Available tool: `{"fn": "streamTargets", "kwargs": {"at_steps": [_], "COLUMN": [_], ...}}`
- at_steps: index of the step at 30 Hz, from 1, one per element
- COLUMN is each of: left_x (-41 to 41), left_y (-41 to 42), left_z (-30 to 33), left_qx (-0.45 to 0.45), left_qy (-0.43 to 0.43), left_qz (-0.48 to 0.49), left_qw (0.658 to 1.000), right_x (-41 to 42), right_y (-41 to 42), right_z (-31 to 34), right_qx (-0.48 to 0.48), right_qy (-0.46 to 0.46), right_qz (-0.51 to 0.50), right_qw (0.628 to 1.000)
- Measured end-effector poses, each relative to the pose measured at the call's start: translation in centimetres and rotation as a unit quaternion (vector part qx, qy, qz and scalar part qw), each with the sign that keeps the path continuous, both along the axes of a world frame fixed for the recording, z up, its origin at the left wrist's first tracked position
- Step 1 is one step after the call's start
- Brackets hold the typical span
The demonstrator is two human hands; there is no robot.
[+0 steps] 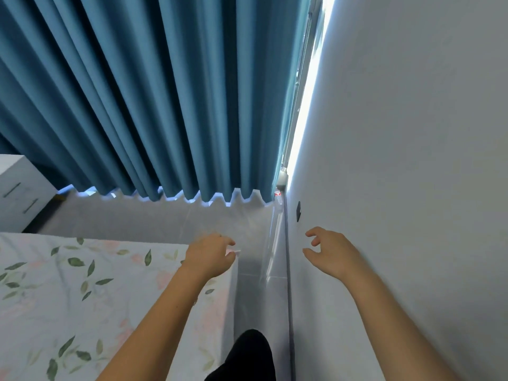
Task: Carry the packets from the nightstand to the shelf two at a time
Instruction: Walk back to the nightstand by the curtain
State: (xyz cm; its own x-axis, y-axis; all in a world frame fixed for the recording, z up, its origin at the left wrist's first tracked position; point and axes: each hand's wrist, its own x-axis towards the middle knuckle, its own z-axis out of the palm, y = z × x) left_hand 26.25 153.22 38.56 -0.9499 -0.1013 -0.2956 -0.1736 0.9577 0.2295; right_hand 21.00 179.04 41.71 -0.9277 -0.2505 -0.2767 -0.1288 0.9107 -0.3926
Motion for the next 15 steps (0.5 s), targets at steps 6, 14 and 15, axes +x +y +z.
{"fn": "streamTargets", "kwargs": {"at_steps": [6,14,15], "left_x": [-16.1,-34.9,-36.8], "left_y": [-0.6,-7.4,-8.3], "left_z": [0.1,2.0,2.3], "left_qx": [0.015,-0.009,-0.01], "left_qy": [0.073,0.085,0.085], "left_qz": [-0.027,0.015,0.02], "left_qw": [0.997,0.996,0.996], "right_x": [-13.7,-34.0,-36.0], "right_y": [-0.6,-7.3,-8.4], "right_z": [-1.2,0.2,0.4], "right_qx": [0.011,0.038,0.035], "right_qy": [-0.002,0.031,0.032], "right_qz": [-0.028,-0.017,-0.009], "right_qw": [1.0,0.999,0.999]}}
